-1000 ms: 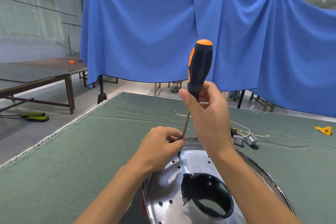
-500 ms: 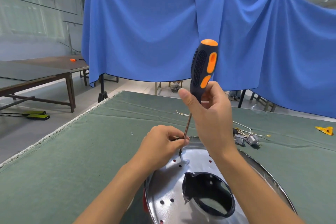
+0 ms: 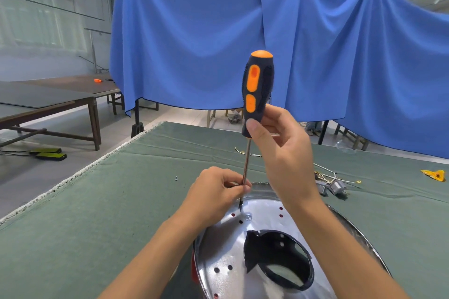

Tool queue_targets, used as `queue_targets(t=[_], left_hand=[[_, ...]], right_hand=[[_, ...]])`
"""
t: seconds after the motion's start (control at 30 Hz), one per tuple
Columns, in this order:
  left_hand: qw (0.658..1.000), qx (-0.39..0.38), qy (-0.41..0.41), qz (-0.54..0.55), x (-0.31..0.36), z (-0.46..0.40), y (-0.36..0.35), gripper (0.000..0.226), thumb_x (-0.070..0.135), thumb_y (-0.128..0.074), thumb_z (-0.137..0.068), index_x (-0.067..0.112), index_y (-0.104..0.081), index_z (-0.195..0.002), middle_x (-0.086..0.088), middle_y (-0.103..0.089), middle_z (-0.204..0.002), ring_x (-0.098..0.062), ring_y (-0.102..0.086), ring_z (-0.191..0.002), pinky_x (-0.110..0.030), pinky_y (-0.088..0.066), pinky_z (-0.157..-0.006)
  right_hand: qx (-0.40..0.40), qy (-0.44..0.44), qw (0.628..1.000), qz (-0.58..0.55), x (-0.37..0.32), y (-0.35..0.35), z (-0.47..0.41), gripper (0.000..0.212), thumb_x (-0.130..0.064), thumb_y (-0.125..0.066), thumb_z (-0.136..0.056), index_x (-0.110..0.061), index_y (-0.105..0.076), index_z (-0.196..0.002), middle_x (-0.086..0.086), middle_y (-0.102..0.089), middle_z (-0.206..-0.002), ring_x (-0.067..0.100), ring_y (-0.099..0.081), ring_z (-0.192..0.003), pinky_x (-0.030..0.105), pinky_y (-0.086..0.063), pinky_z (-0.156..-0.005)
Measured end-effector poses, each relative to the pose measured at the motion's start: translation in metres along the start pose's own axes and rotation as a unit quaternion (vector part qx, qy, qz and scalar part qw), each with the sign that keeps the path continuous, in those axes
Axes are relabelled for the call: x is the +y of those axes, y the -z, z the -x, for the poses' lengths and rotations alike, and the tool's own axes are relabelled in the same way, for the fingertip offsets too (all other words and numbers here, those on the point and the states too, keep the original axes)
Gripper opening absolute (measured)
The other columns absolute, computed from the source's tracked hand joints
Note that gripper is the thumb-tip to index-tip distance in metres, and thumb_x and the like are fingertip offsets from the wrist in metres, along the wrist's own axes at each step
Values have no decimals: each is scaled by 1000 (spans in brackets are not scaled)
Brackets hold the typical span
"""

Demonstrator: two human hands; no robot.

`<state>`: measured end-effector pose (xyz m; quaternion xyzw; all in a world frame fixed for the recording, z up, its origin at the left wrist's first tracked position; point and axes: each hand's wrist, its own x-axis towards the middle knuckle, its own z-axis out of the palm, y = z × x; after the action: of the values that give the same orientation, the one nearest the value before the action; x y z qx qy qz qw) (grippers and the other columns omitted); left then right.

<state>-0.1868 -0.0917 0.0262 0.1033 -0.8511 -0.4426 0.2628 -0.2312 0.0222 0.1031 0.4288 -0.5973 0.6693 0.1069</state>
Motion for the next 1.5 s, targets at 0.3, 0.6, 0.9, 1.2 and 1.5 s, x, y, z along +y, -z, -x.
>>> queue_targets(t=[0.3,0.6,0.9,1.2,1.5], left_hand=[[1000,-3,-3,-15,0,2,1,11,21,-68,-86,19,-77,-92,1,-75,-84,-16,-68,-86,-38,-52,-84],[999,-26,-8,-43,0,1,1,16,21,-65,-87,24,-75,-99,6,-73,-96,-16,-65,-96,-38,-49,-89],[998,-23,-18,-62,3,2,1,16,22,-64,-88,25,-75,-99,10,-71,-97,-14,-64,-97,-38,-49,-89],[998,-18,-19,-59,2,2,1,15,21,-65,-88,25,-75,-98,11,-71,-99,-12,-64,-95,-38,-49,-89],[997,-25,-26,-68,2,2,1,18,20,-64,-88,24,-75,-102,9,-70,-101,-14,-63,-97,-38,-48,-89]], right_hand=[[-89,24,992,86,2,8,-6,19,-18,-60,-92,-19,-67,-110,0,-68,-96,18,-59,-93,31,-47,-81],[9,-45,999,28,5,-2,-6,25,-22,-78,-77,-26,-54,-79,-14,-59,-72,10,-48,-66,27,-44,-66],[-10,-32,999,7,0,3,-7,13,-19,-74,-80,-24,-62,-81,-13,-65,-74,1,-58,-67,15,-48,-65],[-28,-22,999,11,0,4,-4,10,-18,-67,-87,-19,-67,-96,-5,-71,-88,10,-65,-83,22,-50,-75],[31,-53,998,22,5,1,-5,16,-32,-75,-78,-27,-61,-83,-15,-62,-76,6,-52,-68,21,-46,-66]])
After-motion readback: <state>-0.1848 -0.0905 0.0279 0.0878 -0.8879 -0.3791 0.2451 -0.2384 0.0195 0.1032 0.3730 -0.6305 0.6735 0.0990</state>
